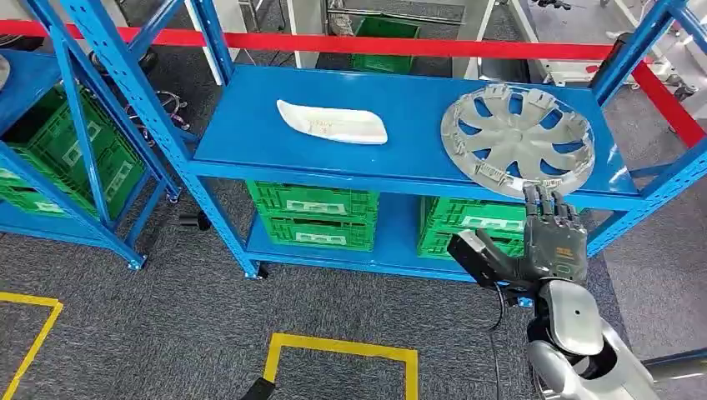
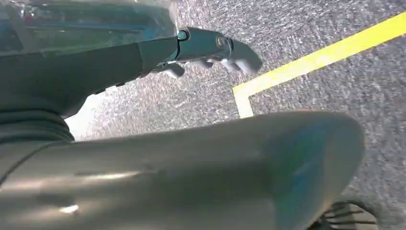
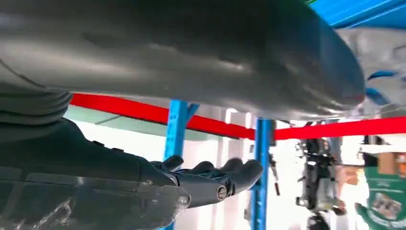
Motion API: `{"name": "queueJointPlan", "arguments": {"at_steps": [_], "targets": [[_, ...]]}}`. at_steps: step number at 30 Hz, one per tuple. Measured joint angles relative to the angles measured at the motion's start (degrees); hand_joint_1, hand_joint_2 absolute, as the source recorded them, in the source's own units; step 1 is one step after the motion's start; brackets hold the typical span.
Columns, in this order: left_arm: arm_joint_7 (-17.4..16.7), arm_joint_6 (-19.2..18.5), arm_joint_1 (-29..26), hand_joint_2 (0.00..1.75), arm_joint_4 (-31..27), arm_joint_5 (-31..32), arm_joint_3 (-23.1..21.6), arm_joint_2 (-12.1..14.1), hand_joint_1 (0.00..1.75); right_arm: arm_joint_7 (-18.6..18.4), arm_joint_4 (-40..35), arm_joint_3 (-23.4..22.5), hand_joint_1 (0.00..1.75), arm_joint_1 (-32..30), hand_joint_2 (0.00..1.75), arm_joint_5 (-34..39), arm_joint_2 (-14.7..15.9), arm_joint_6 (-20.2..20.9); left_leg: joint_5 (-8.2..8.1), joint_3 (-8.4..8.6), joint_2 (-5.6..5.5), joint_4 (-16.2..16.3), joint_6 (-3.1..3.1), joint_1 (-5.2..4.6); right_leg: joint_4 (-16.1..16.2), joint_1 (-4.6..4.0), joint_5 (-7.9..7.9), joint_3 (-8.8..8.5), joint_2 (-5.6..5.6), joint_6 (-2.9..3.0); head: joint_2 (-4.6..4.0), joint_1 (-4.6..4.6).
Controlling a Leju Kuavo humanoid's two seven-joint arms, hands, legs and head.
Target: Take the parts from the cabinet and place them on the table.
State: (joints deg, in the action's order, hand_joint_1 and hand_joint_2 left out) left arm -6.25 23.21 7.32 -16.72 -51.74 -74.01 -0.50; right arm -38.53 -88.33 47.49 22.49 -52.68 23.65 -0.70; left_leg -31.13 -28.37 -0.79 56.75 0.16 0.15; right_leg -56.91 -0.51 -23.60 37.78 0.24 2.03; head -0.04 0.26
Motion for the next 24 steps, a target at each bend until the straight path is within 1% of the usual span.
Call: {"name": "queueJointPlan", "arguments": {"at_steps": [1,2,3,4,5,6,7,8,9,10,11,12,13,14,15,16,17,18,19,20,21,22,23,24], "targets": [[0.0,0.2,0.1,0.0,0.0,0.0,0.0,0.0,0.0,0.0,-0.5,-0.7,0.0,-0.4,0.0,-0.1,0.0,0.1,-0.44,-0.33,0.06,0.9,-0.07,-0.1,0.7,0.35,-0.03,-1.08,0.0,0.12,0.0,-0.02],[0.0,0.2,0.2,0.0,0.0,0.0,0.1,0.0,0.0,0.0,-0.7,-1.1,0.0,-0.6,0.0,-0.2,0.2,0.2,-1.19,-1.48,0.12,3.8,-0.04,-0.12,1.1,0.46,-0.25,-1.84,-0.02,0.39,0.0,-0.46],[0.1,0.2,0.2,0.0,0.0,0.0,0.1,0.0,0.0,0.0,-0.9,-1.5,0.0,-1.0,0.0,-0.3,0.2,0.3,-2.9,-3.59,0.13,7.9,-0.09,-0.01,1.2,0.53,-0.53,-2.3,0.0,0.49,0.0,-0.67],[0.1,0.2,0.1,0.0,0.0,0.0,0.1,0.0,0.0,0.0,-1.1,-1.8,0.0,-1.7,0.0,-0.4,0.3,0.5,-4.71,-5.86,0.13,12.1,-0.32,0.03,1.2,0.54,-0.94,-2.65,0.01,0.52,0.0,-0.74],[0.0,0.2,-0.1,0.0,0.1,-0.1,0.2,0.0,0.0,0.0,-1.3,-2.1,0.0,-2.4,0.0,-0.5,0.3,0.6,-6.17,-7.91,0.13,15.4,-0.65,0.05,1.1,0.55,-1.35,-3.07,0.02,0.5,0.0,-0.81],[0.0,0.2,-0.4,0.0,0.1,-0.1,0.2,0.0,0.0,0.0,-1.5,-2.4,0.0,-3.0,0.0,-0.5,0.3,0.7,-6.25,-9.25,0.14,16.8,-0.99,0.1,1.1,0.57,-1.78,-3.57,0.11,0.46,0.0,-0.81],[0.0,0.2,-0.5,0.0,0.1,-0.1,0.2,0.0,0.0,0.0,-1.6,-2.7,0.0,-3.4,0.0,-0.6,0.3,0.7,-4.53,-9.43,0.15,15.7,-1.2,0.21,0.9,0.62,-2.29,-4.15,0.19,0.36,0.0,-0.83],[0.1,0.3,-0.5,0.0,0.2,-0.1,0.3,0.0,0.0,0.0,-1.9,-3.1,0.0,-3.6,0.0,-0.6,0.4,0.7,-1.33,-8.77,0.15,12.5,-1.42,0.39,0.7,0.72,-2.86,-4.76,0.24,0.2,0.0,-0.87],[0.2,0.3,-0.4,0.0,0.2,-0.1,0.4,0.0,0.0,0.0,-2.2,-3.4,0.0,-3.6,0.0,-0.7,0.4,0.8,2.62,-7.45,0.15,7.9,-1.6,0.56,0.4,0.85,-3.46,-5.43,0.29,0.0,0.0,-0.89],[0.3,0.3,-0.4,0.0,0.2,-0.1,0.4,0.0,0.0,0.0,-2.4,-3.6,0.0,-3.6,0.0,-0.7,0.4,0.8,6.09,-6.36,0.15,3.3,-1.75,0.75,0.3,0.91,-3.98,-5.9,0.27,-0.26,0.0,-0.96],[0.3,0.3,-0.4,0.0,0.2,-0.1,0.5,0.0,0.0,0.0,-2.5,-3.9,0.0,-3.6,0.0,-0.7,0.6,0.8,5.15,-6.47,0.1,3.5,-1.7,0.45,0.3,0.92,-4.16,-6.14,0.3,-0.51,-0.02,-0.85],[0.3,0.3,-0.4,0.0,0.2,-0.1,0.5,0.0,0.0,0.0,-2.7,-4.1,0.0,-3.8,0.0,-0.7,0.6,0.9,3.91,-6.25,0.23,0.6,-1.2,0.16,0.1,0.83,-4.33,-5.65,0.41,-0.85,0.0,-1.15],[0.3,0.3,-0.4,0.0,0.2,-0.1,0.5,0.0,0.0,0.0,-2.8,-4.3,0.0,-4.1,0.0,-0.6,0.7,0.9,4.66,-5.9,0.22,1.5,-0.29,0.06,0.0,0.79,-4.59,-5.57,0.41,-1.29,0.0,-1.27],[0.3,0.4,-0.5,0.0,0.2,-0.2,0.5,0.0,0.0,0.0,-3.0,-4.6,0.0,-4.3,0.0,-0.7,0.7,0.9,4.35,-5.88,0.17,1.4,0.08,-0.1,0.0,0.86,-4.83,-5.62,0.39,-1.67,0.0,-0.87],[0.4,0.3,-0.5,0.0,0.2,-0.2,0.6,0.0,0.0,0.0,-3.2,-4.7,0.0,-4.3,0.0,-0.7,0.8,0.9,4.46,-5.9,0.17,1.3,0.43,-0.08,0.0,0.91,-4.91,-5.68,0.36,-1.95,0.0,-0.83],[0.3,0.4,-0.4,0.0,0.2,-0.2,0.7,-0.1,0.0,0.0,-3.4,-5.0,0.0,-4.4,0.0,-0.7,0.9,0.9,4.54,-5.37,0.17,0.8,0.71,0.43,-0.3,1.04,-5.64,-5.67,0.31,-2.34,0.0,-0.96],[0.4,0.4,-0.2,0.0,0.2,-0.2,0.8,0.0,0.0,0.0,-3.6,-5.1,0.0,-4.3,0.0,-0.7,1.0,0.9,4.37,-5.06,0.14,0.7,1.02,0.33,-2.2,1.0,-6.33,-4.98,0.12,-2.54,0.0,-0.7],[0.4,0.4,-0.1,0.0,0.2,-0.1,1.1,0.0,0.0,0.0,-3.8,-5.4,0.0,-4.3,0.0,-0.7,1.1,0.9,4.13,-4.87,0.14,0.7,1.39,0.32,-6.5,1.05,-8.09,-2.71,0.11,-2.67,0.0,-0.24],[0.4,0.3,0.0,0.0,0.2,-0.1,1.2,0.0,0.0,0.0,-3.8,-5.5,0.0,-4.4,0.0,-0.7,1.1,0.9,3.86,-4.61,0.14,0.7,1.59,0.27,-11.5,1.11,-9.92,0.17,0.11,-2.82,0.0,-0.17],[0.4,0.3,-0.1,0.0,0.2,-0.1,1.3,-0.1,0.0,0.0,-3.8,-5.6,0.0,-4.6,0.0,-0.7,1.2,0.9,3.6,-4.38,0.14,0.7,1.7,0.2,-15.8,1.11,-11.1,2.94,0.11,-2.94,0.0,-0.17],[0.3,0.3,-0.1,0.0,0.2,-0.1,1.4,-0.1,0.0,0.0,-3.8,-5.6,0.0,-4.8,0.0,-0.7,1.2,1.0,3.25,-4.07,0.14,0.7,1.7,0.15,-18.4,1.12,-10.96,5.05,0.11,-2.98,0.0,-0.06],[0.3,0.3,-0.2,0.0,0.2,-0.2,1.4,-0.1,0.0,0.0,-3.8,-5.7,0.0,-4.9,0.0,-0.7,1.2,1.0,2.9,-3.65,0.12,0.8,1.68,0.13,-18.1,1.12,-9.55,5.58,0.11,-2.89,0.0,-0.06],[0.3,0.3,-0.2,0.0,0.2,-0.2,1.5,-0.1,0.0,0.0,-3.8,-5.8,0.0,-4.9,0.0,-0.7,1.2,1.0,2.48,-3.1,0.06,0.8,1.6,0.09,-15.5,1.1,-7.01,5.0,0.11,-2.67,0.0,-0.04],[0.3,0.3,-0.2,0.0,0.2,-0.2,1.5,-0.1,0.0,0.0,-3.8,-6.0,0.0,-4.9,0.0,-0.7,1.2,1.0,1.94,-2.35,-0.02,0.8,1.46,0.08,-10.5,1.06,-3.33,3.2,0.11,-2.33,0.0,-0.02]]}}
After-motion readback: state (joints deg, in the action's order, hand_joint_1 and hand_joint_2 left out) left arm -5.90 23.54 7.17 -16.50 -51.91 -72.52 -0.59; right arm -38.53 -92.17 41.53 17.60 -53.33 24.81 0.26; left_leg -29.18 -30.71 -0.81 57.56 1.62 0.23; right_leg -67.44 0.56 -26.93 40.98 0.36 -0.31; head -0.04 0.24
